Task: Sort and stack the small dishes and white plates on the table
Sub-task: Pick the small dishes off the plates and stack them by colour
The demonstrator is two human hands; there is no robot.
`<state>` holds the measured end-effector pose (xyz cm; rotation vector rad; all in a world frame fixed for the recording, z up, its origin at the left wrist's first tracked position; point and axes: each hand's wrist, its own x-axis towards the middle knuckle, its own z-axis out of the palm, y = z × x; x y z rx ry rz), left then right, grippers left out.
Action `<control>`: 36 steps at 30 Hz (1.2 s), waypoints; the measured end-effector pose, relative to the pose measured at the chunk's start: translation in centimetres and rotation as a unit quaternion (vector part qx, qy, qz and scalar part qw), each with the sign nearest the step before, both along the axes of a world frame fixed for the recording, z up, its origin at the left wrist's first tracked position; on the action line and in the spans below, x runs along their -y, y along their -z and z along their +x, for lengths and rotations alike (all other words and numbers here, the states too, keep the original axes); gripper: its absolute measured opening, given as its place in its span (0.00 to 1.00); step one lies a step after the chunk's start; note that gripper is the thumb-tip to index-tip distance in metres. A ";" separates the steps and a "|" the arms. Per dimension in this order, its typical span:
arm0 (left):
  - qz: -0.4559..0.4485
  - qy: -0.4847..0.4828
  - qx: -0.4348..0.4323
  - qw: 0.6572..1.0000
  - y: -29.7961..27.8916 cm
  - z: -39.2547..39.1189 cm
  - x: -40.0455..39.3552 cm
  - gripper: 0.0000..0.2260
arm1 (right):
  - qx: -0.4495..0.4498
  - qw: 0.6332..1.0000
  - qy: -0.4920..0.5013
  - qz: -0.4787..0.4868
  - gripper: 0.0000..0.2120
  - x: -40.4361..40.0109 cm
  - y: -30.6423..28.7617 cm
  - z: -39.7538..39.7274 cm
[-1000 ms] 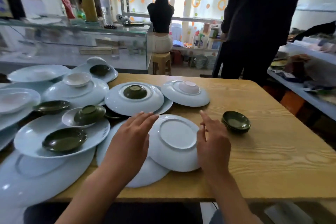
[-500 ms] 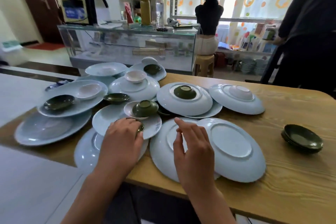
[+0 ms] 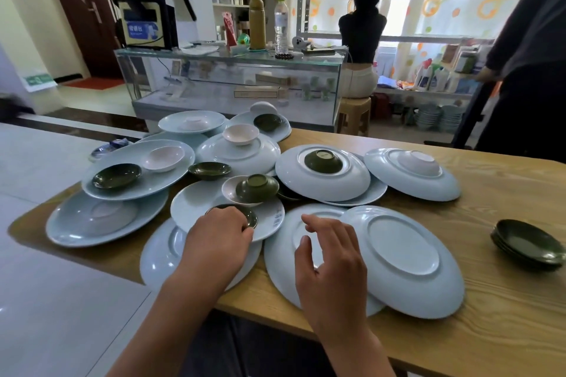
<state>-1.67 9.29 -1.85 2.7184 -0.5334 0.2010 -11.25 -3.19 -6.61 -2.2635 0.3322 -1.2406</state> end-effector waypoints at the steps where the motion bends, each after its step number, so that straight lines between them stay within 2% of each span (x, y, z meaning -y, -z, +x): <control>1: -0.012 0.006 0.002 1.000 -0.1 0.0 0.0 0.11 | 0.000 1.000 0.000 0.002 0.14 0.0 0.0 0.0; 6: -0.093 0.061 0.084 0.990 -0.3 -0.4 0.5 0.08 | -0.006 1.000 0.003 -0.006 0.14 0.5 0.2 0.2; 10: -0.158 0.167 0.124 0.965 -0.4 -1.3 1.9 0.03 | -0.021 1.000 0.006 0.008 0.13 1.2 0.0 -0.1; 15: -0.210 0.263 0.144 0.930 -0.8 -4.4 4.8 0.04 | -0.043 0.997 -0.018 0.062 0.20 3.2 -0.6 -1.9; 19: -0.233 0.321 0.126 0.909 -1.0 -5.9 7.4 0.05 | -0.008 0.996 -0.006 0.092 0.20 5.1 -1.1 -4.0; 25: -0.266 0.351 0.046 0.897 -1.0 -8.3 11.3 0.09 | 0.012 0.994 0.066 0.088 0.14 8.5 -1.7 -7.8; 30: -0.297 0.358 0.031 0.885 -1.3 -10.3 15.0 0.16 | 0.016 0.985 0.123 0.118 0.11 12.9 -1.4 -10.5; 36: -0.302 0.338 0.006 0.891 0.2 -12.1 18.4 0.12 | -0.032 0.971 0.218 0.093 0.13 18.7 -1.3 -12.4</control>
